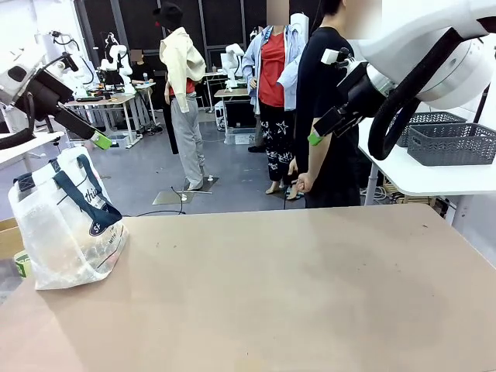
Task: Transfer purchased items from the store into the shopping bag.
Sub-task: Move the Reusable shopping bag to the right side of the table.
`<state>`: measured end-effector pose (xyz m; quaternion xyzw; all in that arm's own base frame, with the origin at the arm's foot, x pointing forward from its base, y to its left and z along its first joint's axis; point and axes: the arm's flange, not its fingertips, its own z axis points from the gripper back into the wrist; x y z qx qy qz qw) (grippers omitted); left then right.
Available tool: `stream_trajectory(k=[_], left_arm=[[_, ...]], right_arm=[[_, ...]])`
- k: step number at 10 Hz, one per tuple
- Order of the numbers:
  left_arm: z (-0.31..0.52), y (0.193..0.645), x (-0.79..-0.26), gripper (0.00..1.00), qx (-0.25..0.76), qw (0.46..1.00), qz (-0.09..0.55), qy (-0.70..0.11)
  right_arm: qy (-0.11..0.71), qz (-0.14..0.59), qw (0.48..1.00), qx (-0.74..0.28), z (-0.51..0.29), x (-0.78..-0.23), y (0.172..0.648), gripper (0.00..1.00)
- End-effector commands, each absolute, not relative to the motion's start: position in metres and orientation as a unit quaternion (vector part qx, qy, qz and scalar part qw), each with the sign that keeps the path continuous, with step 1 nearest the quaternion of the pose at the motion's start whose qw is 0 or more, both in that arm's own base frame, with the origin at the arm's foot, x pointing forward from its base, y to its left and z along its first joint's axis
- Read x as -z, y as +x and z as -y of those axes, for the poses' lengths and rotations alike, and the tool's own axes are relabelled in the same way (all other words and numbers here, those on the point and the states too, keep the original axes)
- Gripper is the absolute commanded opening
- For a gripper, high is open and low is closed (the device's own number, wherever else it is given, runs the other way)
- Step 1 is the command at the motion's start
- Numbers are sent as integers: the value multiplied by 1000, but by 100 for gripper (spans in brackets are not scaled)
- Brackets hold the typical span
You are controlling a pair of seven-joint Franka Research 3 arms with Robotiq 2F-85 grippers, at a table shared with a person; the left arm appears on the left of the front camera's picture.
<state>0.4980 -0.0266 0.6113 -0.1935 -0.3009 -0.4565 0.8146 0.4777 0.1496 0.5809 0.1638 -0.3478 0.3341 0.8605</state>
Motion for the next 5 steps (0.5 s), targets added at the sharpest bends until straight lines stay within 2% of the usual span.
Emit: stream_trajectory(k=[1, 5], left_arm=[[28, 493, -613, 100, 459, 809, 307, -201], [28, 493, -613, 100, 459, 809, 307, -201]], right_arm=[[157, 345, 862, -336, -148, -578, 474, 100], [157, 345, 862, -336, -148, -578, 474, 100]])
